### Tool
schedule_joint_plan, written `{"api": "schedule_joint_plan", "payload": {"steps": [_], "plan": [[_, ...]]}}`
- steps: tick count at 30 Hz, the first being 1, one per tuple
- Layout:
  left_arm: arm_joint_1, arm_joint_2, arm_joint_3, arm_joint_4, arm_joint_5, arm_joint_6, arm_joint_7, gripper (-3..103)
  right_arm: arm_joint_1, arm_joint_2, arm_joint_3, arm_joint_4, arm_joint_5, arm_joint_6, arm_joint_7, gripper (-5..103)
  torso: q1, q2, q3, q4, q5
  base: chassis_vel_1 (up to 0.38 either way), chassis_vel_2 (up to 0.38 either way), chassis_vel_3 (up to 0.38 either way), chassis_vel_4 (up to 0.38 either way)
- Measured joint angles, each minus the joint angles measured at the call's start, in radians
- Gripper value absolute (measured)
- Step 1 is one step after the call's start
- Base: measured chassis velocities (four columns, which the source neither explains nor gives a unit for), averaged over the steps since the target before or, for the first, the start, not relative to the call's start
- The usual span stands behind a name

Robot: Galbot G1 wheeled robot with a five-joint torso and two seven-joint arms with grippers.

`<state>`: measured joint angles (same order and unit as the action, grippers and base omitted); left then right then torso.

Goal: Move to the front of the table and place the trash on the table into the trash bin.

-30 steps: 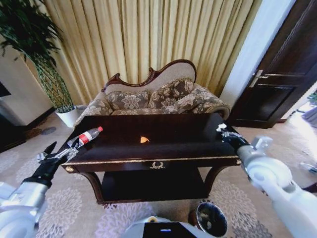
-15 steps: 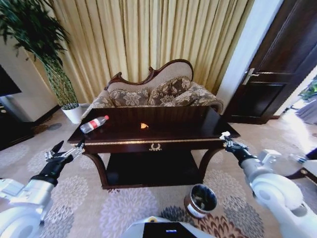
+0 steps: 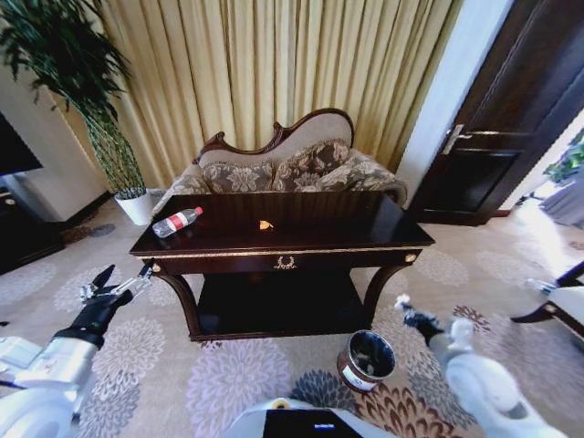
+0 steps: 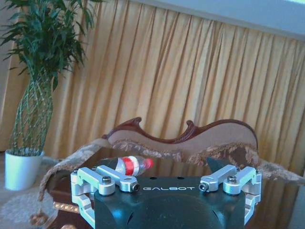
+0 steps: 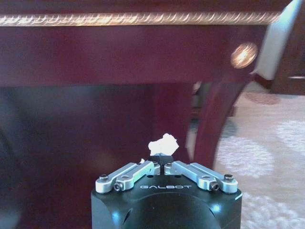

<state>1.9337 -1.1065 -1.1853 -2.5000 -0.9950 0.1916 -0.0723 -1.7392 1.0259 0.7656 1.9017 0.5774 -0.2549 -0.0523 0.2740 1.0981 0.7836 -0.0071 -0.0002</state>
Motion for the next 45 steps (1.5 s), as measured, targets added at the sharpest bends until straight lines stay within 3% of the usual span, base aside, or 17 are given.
{"api": "schedule_joint_plan", "payload": {"steps": [2,5,10,19,20,22,23,27,29,32,34,36,37,38,41,43,45], "plan": [[-0.001,0.006,-0.005,0.000,-0.007,0.000,-0.002,100,0.025,0.013,-0.034,-0.088,-0.057,0.039,-0.042,0,-0.001,0.001,-0.001,-0.0002,0.0000,0.000,0.000,0.000,0.000],[0.003,0.006,-0.005,0.000,-0.008,0.000,-0.001,100,0.032,0.018,-0.044,-0.111,-0.078,0.047,-0.050,0,-0.001,0.001,-0.001,0.0000,0.0000,0.000,0.000,0.000,0.000],[0.029,-0.005,0.001,0.000,-0.005,0.000,0.005,100,0.080,0.051,-0.104,-0.219,-0.200,0.094,-0.058,0,-0.001,0.001,0.000,0.0001,0.0000,0.000,0.000,0.000,0.000],[0.025,0.022,0.009,0.005,0.002,0.000,0.006,100,0.140,0.075,-0.169,-0.299,-0.308,0.107,0.035,1,-0.001,0.001,0.000,0.0000,-0.0001,0.000,0.000,0.000,0.000],[0.024,0.027,0.009,0.005,0.001,0.000,0.006,100,0.145,0.078,-0.177,-0.307,-0.321,0.107,0.050,12,-0.001,0.001,0.000,0.0000,-0.0001,0.000,0.000,0.000,0.000],[0.024,0.029,0.009,0.004,-0.001,0.000,0.006,100,0.147,0.080,-0.180,-0.311,-0.326,0.107,0.056,12,-0.001,0.001,0.000,0.0000,0.0000,0.000,0.000,0.000,0.000],[0.024,0.031,0.008,0.003,-0.003,0.000,0.005,100,0.151,0.084,-0.183,-0.317,-0.333,0.107,0.069,22,-0.001,0.001,0.000,0.0001,0.0000,0.000,0.000,0.000,0.000],[0.028,0.030,0.005,0.002,-0.004,0.000,0.005,100,0.154,0.090,-0.187,-0.320,-0.337,0.107,0.093,33,-0.001,0.001,0.000,0.0000,0.0003,0.000,0.000,0.000,0.000],[0.036,0.027,0.002,0.000,-0.004,-0.001,0.005,100,0.157,0.092,-0.189,-0.319,-0.336,0.105,0.117,44,-0.001,0.001,0.000,0.0000,0.0002,0.000,0.000,0.000,0.000],[0.040,0.026,-0.001,0.000,-0.004,-0.003,0.006,100,0.161,0.092,-0.189,-0.315,-0.331,0.103,0.138,50,-0.001,0.001,0.000,0.0001,0.0001,0.000,0.000,0.000,0.000],[0.043,0.026,-0.005,0.000,-0.005,-0.004,0.006,100,0.162,0.090,-0.187,-0.293,-0.311,0.099,0.158,61,-0.001,0.001,0.000,0.0001,0.0003,0.000,0.000,0.000,0.000],[0.043,0.026,-0.006,0.000,-0.006,-0.004,0.006,100,0.159,0.087,-0.184,-0.270,-0.295,0.099,0.170,61,-0.001,0.001,0.000,0.0000,0.0003,0.000,0.000,0.000,0.000],[0.043,0.026,-0.008,0.000,-0.008,-0.004,0.006,100,0.157,0.085,-0.182,-0.251,-0.283,0.099,0.178,61,-0.001,0.001,0.000,-0.0001,0.0003,0.000,0.000,0.000,0.000],[0.043,0.026,-0.010,0.000,-0.009,-0.004,0.005,100,0.151,0.076,-0.174,-0.191,-0.245,0.099,0.193,77,-0.001,0.001,0.000,-0.0001,0.0003,0.000,0.000,0.000,0.000],[0.043,0.022,-0.012,0.000,-0.009,-0.004,0.003,100,0.145,0.060,-0.160,-0.091,-0.171,0.089,0.212,82,-0.001,0.001,0.000,-0.0001,0.0000,0.000,0.000,0.000,0.000],[0.049,0.010,-0.016,0.000,-0.007,-0.004,0.003,100,0.142,0.035,-0.134,0.068,-0.051,0.067,0.250,93,-0.001,0.001,0.000,0.0006,-0.0003,0.000,0.000,0.000,0.000],[0.053,0.005,-0.017,0.000,-0.006,-0.004,0.002,100,0.136,0.027,-0.125,0.107,-0.024,0.064,0.259,93,-0.001,0.001,0.000,0.0005,0.0001,0.000,0.000,0.000,0.000]]}}
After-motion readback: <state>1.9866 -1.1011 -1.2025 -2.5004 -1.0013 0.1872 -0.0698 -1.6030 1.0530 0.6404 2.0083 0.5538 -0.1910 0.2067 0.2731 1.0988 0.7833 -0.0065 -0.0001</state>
